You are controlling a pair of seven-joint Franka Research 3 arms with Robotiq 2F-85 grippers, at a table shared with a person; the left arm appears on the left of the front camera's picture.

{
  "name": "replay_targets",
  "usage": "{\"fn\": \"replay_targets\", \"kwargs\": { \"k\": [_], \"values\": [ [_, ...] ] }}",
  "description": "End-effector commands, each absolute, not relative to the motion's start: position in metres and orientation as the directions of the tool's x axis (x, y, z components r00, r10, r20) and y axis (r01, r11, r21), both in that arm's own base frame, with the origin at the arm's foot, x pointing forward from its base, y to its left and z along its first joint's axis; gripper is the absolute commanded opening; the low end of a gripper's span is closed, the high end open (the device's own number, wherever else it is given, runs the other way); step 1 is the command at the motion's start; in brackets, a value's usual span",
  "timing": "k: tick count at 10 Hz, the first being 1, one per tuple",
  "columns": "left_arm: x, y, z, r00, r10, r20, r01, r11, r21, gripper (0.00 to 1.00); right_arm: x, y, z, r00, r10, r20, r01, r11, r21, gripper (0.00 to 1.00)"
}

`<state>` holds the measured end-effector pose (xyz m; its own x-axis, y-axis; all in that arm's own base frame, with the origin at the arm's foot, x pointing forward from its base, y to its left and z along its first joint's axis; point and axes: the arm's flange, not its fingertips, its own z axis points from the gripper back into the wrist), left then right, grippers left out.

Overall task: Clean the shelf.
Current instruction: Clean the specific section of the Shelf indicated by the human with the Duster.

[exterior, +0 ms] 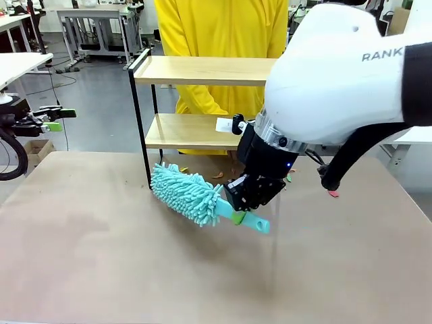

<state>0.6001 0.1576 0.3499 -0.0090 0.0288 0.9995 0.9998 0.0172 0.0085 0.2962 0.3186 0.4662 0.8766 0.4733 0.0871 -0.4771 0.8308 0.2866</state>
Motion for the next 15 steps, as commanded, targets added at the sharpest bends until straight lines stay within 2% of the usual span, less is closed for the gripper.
{"fn": "replay_targets", "kwargs": {
  "k": [1, 3, 4, 7, 12, 15],
  "values": [
    [0.598, 0.158, 0.353, -0.019, 0.03, 0.999, 1.0, 0.019, 0.018, 1.0, 0.29, 0.308, 0.478, 0.856, 0.511, 0.084, -0.512, 0.812, 0.279, 0.13],
    [0.598, 0.158, 0.353, -0.019, 0.03, 0.999, 1.0, 0.019, 0.018, 1.0, 0.293, 0.315, 0.47, 0.873, 0.482, 0.078, -0.483, 0.828, 0.284, 0.13],
    [0.598, 0.158, 0.353, -0.019, 0.03, 0.999, 1.0, 0.019, 0.018, 1.0, 0.29, 0.339, 0.468, 0.928, 0.362, 0.092, -0.373, 0.898, 0.234, 0.13],
    [0.598, 0.158, 0.353, -0.019, 0.03, 0.999, 1.0, 0.019, 0.018, 1.0, 0.306, 0.403, 0.452, 0.975, 0.161, 0.155, -0.188, 0.965, 0.182, 0.13],
    [0.598, 0.158, 0.353, -0.019, 0.03, 0.999, 1.0, 0.019, 0.018, 1.0, 0.349, 0.496, 0.409, 0.951, 0.06, 0.304, -0.099, 0.989, 0.111, 0.13],
    [0.598, 0.158, 0.353, -0.019, 0.03, 0.999, 1.0, 0.019, 0.018, 1.0, 0.381, 0.526, 0.395, 0.935, 0.036, 0.353, -0.079, 0.991, 0.108, 0.13]
  ]
}}
